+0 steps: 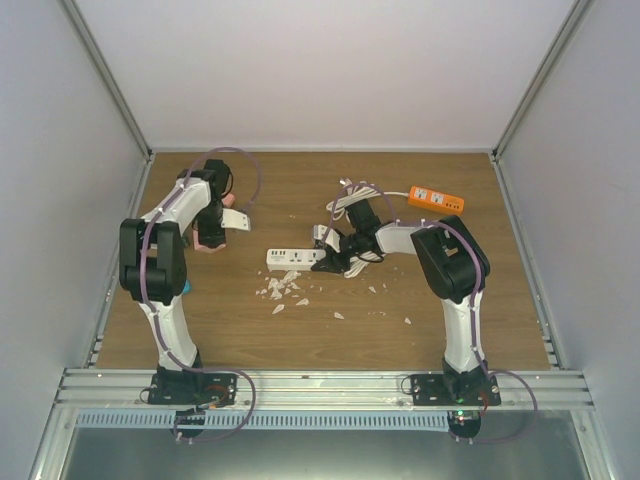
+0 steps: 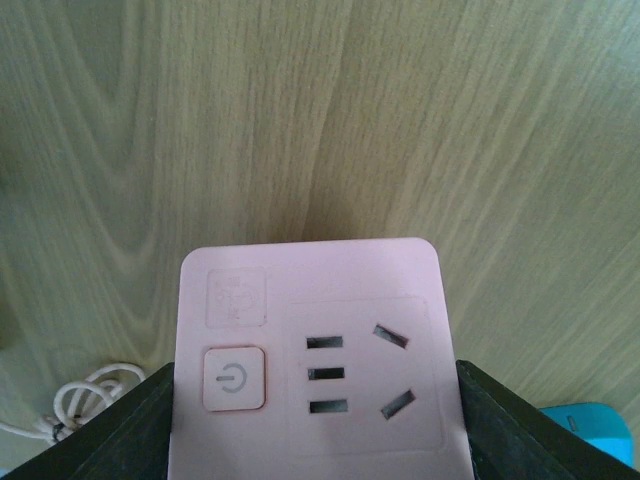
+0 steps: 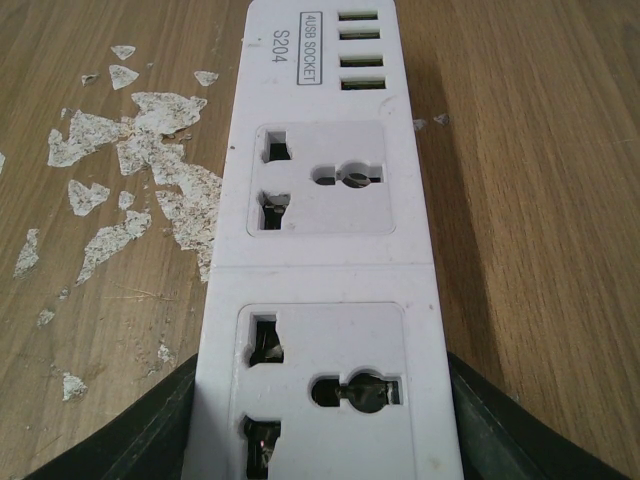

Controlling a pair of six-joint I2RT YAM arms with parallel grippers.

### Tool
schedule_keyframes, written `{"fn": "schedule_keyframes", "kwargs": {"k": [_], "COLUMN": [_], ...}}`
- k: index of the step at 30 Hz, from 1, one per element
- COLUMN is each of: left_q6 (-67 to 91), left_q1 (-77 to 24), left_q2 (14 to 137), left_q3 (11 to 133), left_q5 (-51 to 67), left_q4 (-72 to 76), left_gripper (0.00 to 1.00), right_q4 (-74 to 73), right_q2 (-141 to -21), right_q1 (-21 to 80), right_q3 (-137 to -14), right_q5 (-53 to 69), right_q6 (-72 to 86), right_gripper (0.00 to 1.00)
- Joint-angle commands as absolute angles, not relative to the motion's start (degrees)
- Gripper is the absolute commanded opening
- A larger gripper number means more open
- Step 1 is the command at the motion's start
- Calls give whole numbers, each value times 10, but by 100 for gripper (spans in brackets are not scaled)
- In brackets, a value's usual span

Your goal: Pull the plug off the socket

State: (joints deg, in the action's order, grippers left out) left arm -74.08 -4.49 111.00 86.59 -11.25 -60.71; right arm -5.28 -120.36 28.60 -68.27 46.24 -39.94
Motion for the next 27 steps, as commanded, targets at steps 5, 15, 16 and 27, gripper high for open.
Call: {"fn": "schedule_keyframes", "kwargs": {"k": [5, 15, 16, 27], "left_q6": [-717, -691, -689, -638], "left_q1": [-65, -71, -71, -71], "left_q2": [1161, 1171, 1170, 1175], "left_q3": [893, 930, 933, 976], "left_q5": [-119, -75, -72, -23], "left_q4": [-600, -632, -634, -642], "left_gripper": [68, 91, 93, 99], "right_q4": [-72, -78, -80, -154], "right_q2": [-1223, -1222, -1221, -1209], "right_q1": [284, 282, 281, 279], "right_q3": [-679, -686, -688, -730], "right_q5": [412, 417, 419, 440], "right_q6": [-379, -379, -379, -421], "right_gripper": [32, 46, 50, 77]}}
